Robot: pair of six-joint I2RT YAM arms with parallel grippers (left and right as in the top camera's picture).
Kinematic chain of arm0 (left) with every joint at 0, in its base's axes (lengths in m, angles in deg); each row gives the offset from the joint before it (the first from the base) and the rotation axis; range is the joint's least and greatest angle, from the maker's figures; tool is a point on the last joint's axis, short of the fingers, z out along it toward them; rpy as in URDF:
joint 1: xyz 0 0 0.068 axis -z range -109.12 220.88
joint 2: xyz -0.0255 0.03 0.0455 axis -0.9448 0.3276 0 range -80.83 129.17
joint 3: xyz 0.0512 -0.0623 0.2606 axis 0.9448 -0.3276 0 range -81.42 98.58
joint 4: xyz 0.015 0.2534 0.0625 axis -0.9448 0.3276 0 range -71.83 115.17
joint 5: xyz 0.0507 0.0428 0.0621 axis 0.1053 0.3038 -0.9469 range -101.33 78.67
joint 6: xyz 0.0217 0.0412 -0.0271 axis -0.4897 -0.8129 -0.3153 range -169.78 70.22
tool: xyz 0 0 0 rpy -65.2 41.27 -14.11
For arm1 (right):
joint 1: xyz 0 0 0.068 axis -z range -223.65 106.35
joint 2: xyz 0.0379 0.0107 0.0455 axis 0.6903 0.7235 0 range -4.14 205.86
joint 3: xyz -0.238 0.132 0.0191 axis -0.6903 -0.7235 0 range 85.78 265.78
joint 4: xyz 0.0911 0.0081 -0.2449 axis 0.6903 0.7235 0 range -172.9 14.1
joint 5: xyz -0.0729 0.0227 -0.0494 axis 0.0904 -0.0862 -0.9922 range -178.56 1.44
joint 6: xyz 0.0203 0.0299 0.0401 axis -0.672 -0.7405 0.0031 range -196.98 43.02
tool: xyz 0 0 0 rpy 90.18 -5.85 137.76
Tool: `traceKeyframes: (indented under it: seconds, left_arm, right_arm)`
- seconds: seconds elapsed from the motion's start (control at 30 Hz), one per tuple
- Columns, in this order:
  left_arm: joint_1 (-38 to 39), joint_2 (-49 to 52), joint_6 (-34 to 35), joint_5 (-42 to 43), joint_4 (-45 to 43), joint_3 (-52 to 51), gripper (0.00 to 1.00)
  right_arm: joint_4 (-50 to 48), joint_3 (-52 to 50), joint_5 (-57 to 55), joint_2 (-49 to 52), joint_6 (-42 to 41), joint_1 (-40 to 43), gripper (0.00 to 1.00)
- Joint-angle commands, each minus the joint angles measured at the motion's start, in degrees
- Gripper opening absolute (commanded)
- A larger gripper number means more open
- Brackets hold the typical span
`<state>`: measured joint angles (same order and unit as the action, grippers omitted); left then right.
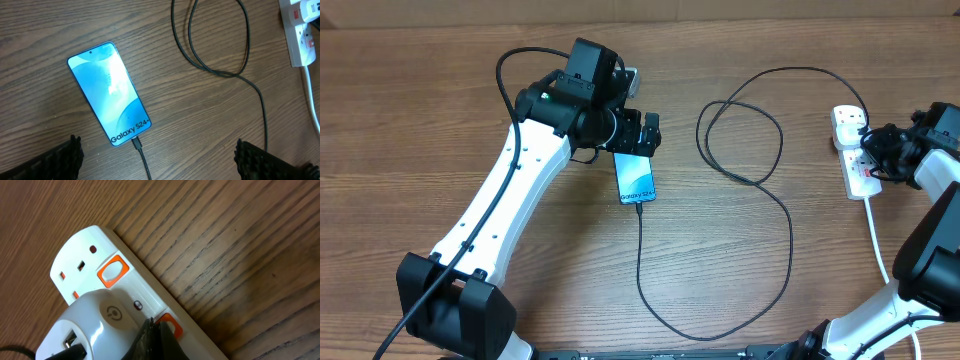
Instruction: Plug charger to phone and switch on socket
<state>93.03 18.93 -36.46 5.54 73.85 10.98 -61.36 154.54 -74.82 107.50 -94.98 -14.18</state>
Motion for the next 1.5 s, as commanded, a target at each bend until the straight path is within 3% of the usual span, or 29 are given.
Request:
traceKeyframes:
  seconds: [0.0,0.47,0.87,1.0,1.17,1.27,1.47]
  left_arm:
    - [0.4,-0.9,0.0,-0.6,-0.2,1.1,1.0]
    - [0.4,-0.9,0.0,-0.6,0.4,1.1,1.0]
    - [1.2,-1.0,-1.0,-0.7,2.6,1.1,1.0]
    - [1.1,-1.3,-1.3,-0.7,4.1,1.1,0.98]
    - [1.6,-3.0,-3.0,-0.8,7.3,1.1,1.0]
    - [2.7,-5.5,-3.0,-1.5,8.3,1.1,1.0]
    - [5.0,-13.0,-2.6,-8.9,12.8,-0.3,1.0]
  right_arm:
    - [2.6,-1.0,10.6,1.6,0.2,-3.6,0.04]
    - [5.9,-0.7,10.6,-0.7,0.2,-3.1,0.04]
    - [17.3,-0.7,10.0,-23.9,6.6,-3.5,0.04]
    - [22.5,-0.7,14.3,-31.8,9.8,-5.6,0.04]
    - [28.0,-0.8,17.9,-41.9,13.3,-12.9,0.04]
    - [31.1,-0.9,17.9,-48.0,15.9,-21.7,0.04]
    - [35.4,-0.9,13.9,-51.8,16.6,-35.3,0.04]
